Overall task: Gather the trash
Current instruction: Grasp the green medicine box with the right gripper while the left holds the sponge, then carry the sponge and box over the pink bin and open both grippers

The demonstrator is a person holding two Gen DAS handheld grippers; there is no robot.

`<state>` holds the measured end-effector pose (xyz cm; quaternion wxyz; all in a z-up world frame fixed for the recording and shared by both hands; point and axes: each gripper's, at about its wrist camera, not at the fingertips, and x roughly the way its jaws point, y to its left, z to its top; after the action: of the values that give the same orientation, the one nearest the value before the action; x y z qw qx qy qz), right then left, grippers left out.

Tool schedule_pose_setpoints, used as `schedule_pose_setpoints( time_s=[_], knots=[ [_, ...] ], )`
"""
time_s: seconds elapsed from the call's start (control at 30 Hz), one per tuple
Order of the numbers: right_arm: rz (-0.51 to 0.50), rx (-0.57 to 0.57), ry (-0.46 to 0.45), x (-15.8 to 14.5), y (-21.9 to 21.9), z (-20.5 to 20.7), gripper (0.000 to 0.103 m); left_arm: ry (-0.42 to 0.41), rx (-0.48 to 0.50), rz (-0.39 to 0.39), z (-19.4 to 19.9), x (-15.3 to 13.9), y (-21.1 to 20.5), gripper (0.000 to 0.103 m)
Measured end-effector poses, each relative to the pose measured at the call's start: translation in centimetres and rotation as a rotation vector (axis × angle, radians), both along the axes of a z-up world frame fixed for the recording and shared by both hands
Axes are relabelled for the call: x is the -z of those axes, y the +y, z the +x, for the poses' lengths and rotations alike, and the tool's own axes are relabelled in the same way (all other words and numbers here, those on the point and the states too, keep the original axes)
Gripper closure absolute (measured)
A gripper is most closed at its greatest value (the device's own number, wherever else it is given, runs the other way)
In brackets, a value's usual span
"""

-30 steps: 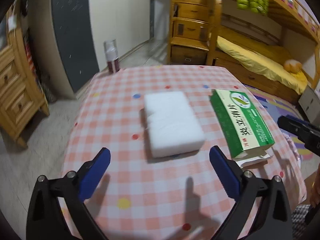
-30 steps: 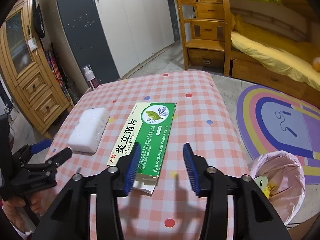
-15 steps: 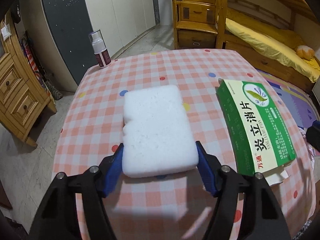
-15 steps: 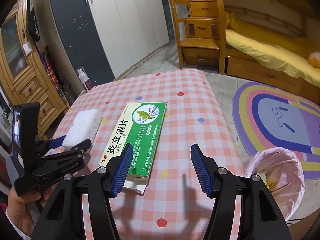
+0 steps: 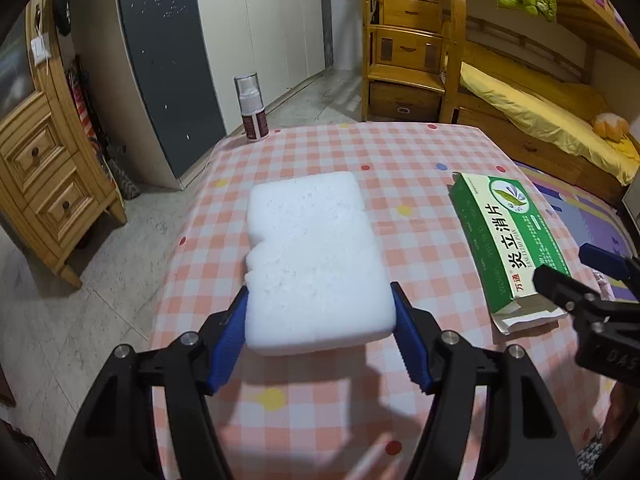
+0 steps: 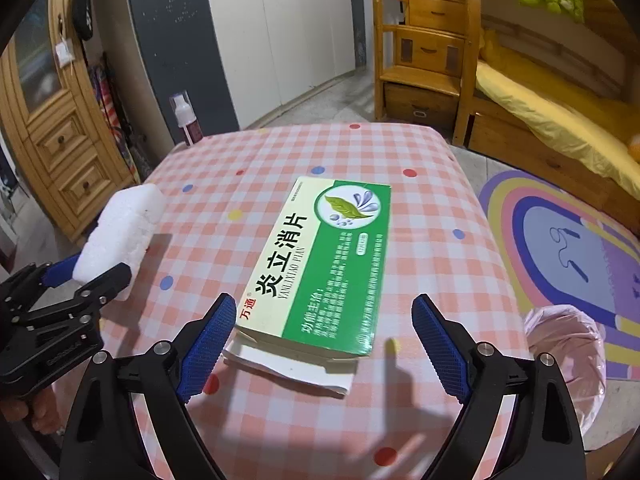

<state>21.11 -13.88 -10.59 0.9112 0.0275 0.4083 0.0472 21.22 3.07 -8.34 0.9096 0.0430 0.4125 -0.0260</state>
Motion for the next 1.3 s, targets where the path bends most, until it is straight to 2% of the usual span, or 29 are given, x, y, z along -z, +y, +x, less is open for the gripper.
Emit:
schedule_pose_setpoints(
  time_s=[0.27,0.43,0.47,0.63,0.87,1.0,1.3],
  knots=[
    [-0.055,0.062,0.051,1.4,1.8,1.8,0.013,0.006,-0.002,0.009,0.1,0.1,0.6,0.037],
    [-0.079,0.052,0.084,2.2,2.3,1.7,0.014,0.011,0.011,-0.001,0.0,0.1,0.7,0.037],
    [-0.094,0.046,0.075,2.1,2.4,1.5,0.019,0.009,0.014,-0.005,-0.1,0.1,0.7,0.037],
    [-0.153,0.018,-0.020,0.3,2.6,-0.1,0.023,-0.006,0.052,-0.076,-0.5,-0.5,0.5,0.037],
    [-0.092,0.003,-0.130,-2.3,-0.5,-2.2,0.023,-0.065,0.131,-0.140,-1.7,-1.9,-0.9,0.037],
    [-0.058,0.032,-0.155,-3.6,-2.9,-2.6,0.023,-0.111,0.177,-0.124,-2.2,-2.6,-2.9,0.037],
    [-0.103,0.076,-0.183,-5.0,-8.4,-5.0,0.022,-0.145,0.328,-0.103,-3.0,-3.5,-10.8,0.037]
  ],
)
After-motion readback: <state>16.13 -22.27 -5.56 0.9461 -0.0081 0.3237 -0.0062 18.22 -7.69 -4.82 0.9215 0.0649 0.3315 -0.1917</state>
